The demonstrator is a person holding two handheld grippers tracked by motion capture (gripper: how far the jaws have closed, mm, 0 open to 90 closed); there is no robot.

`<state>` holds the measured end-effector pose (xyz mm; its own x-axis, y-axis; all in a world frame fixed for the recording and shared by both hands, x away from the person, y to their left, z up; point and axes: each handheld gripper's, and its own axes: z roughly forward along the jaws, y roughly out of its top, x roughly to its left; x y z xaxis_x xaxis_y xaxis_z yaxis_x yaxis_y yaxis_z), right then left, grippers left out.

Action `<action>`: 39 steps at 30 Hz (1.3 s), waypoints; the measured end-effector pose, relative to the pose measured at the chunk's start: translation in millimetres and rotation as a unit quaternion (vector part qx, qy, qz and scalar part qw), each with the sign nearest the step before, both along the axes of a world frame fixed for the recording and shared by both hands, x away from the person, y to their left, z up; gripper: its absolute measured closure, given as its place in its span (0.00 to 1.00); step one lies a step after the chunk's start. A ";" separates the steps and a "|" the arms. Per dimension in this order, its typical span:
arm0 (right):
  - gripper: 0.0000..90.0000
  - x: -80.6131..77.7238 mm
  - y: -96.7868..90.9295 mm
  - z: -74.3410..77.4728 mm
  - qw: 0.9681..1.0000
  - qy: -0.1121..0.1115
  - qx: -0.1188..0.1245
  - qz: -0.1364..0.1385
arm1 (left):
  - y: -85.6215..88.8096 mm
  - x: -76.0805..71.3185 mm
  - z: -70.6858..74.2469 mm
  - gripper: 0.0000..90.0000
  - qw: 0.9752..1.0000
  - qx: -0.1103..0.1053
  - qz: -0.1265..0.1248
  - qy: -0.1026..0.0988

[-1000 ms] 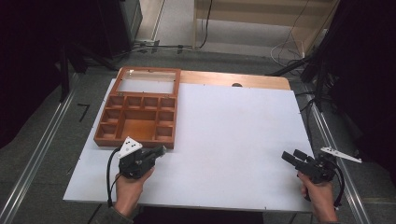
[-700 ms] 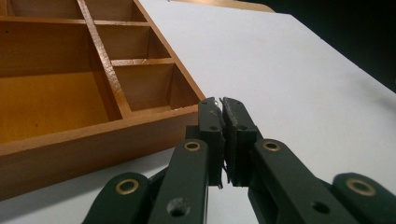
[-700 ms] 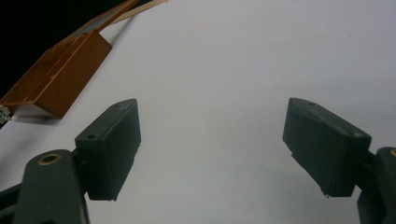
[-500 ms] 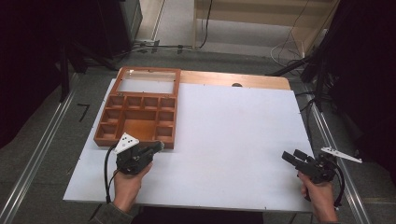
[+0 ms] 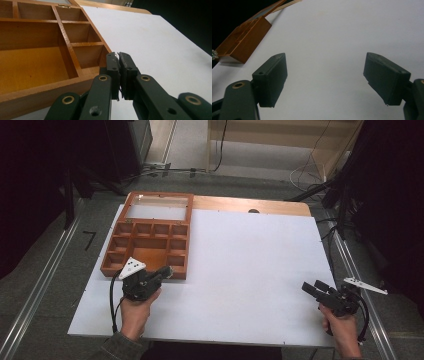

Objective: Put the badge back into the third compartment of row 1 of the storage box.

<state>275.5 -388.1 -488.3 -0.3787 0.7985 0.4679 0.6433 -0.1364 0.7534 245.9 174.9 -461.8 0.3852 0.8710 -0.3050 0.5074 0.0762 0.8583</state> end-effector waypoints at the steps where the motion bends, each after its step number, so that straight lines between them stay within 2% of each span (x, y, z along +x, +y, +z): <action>1: 0.19 0.1 0.0 -0.1 1.000 0.000 0.000 0.000 | 0.6 0.9 0.5 0.97 1.000 -0.001 0.000 0.000; 15: 0.19 0.5 0.2 -0.2 1.000 0.000 0.000 0.001 | 5.3 10.9 4.2 0.97 1.000 -0.009 0.009 -0.003; 29: 0.19 0.6 0.4 -0.2 1.000 0.000 -0.001 0.001 | 13.0 23.0 13.0 0.97 1.000 -0.007 0.024 -0.009; 39: 0.19 0.6 0.8 -0.1 1.000 0.000 -0.001 0.001 | 16.0 31.7 13.8 0.97 0.999 -0.005 0.034 -0.011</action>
<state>276.1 -387.4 -488.3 -0.3796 0.7989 0.4665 0.6438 -0.1341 0.7534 277.6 190.9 -448.0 0.3312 0.8929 -0.3051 0.4814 0.1182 0.8685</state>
